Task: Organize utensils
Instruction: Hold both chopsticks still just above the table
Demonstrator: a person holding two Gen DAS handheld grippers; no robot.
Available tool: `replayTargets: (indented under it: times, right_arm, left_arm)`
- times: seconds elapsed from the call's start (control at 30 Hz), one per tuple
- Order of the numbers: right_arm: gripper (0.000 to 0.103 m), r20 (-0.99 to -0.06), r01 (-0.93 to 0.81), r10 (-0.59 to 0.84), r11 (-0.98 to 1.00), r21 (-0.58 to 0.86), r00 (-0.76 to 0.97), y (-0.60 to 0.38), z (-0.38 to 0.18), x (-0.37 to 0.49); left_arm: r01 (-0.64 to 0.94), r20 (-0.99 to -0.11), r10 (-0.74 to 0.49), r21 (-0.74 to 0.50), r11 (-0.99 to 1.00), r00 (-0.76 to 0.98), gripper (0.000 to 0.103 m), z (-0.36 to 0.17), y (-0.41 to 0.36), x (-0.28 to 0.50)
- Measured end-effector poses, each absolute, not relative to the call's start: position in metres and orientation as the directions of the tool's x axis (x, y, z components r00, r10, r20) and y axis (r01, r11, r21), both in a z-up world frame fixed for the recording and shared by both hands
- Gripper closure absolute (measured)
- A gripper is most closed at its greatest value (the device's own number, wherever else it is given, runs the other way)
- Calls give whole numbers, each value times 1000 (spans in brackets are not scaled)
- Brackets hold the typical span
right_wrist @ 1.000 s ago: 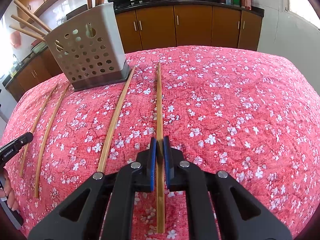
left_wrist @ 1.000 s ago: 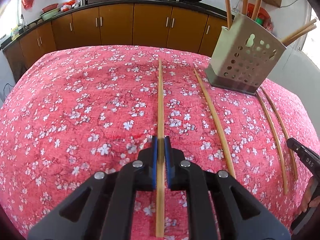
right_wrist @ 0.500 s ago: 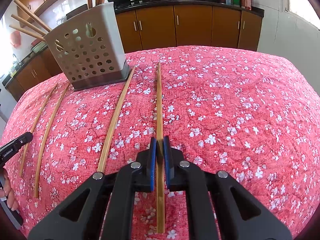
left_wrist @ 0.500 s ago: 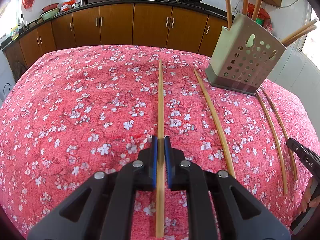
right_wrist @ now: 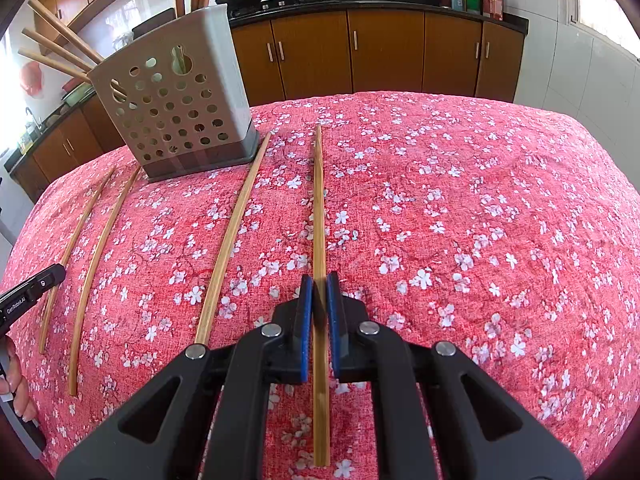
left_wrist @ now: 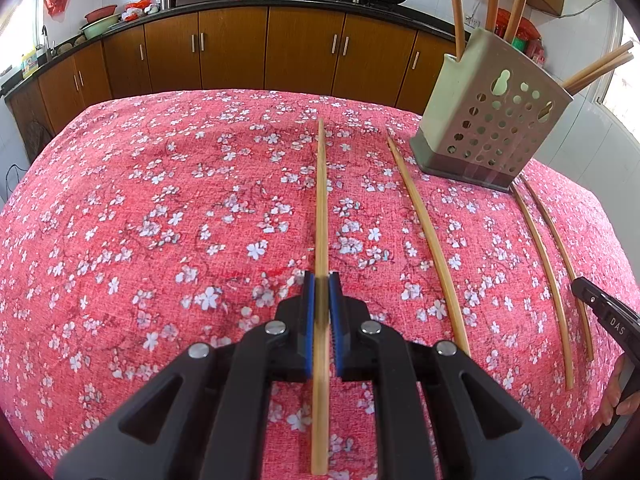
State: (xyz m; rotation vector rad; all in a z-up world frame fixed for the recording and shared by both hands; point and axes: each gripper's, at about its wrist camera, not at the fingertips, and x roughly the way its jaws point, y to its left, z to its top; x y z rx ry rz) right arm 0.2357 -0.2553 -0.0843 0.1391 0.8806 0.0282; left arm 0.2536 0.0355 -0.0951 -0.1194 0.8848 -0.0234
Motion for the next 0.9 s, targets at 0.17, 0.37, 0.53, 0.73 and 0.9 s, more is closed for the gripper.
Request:
replayTargets:
  times: [0.17, 0.37, 0.53, 0.73, 0.9]
  right_arm:
    - [94, -767, 33, 81, 991, 132, 637, -255, -84, 236]
    - [94, -767, 33, 81, 991, 133, 637, -255, -84, 236]
    - [94, -767, 33, 81, 991, 133, 637, -255, -84, 236]
    - [94, -767, 34, 81, 991, 133, 637, -255, -84, 236]
    - [94, -767, 34, 81, 991, 132, 636, -255, -84, 236]
  left_arm:
    - [-29, -770, -71, -115, 993, 634, 92, -95, 36, 253]
    - [-30, -771, -71, -116, 993, 633, 92, -95, 35, 254]
    - [-29, -771, -71, -116, 993, 633, 92, -95, 35, 253]
    - [-29, -770, -72, -117, 993, 633, 92, -95, 36, 254]
    - [-29, -771, -73, -118, 993, 633, 92, -96, 35, 254]
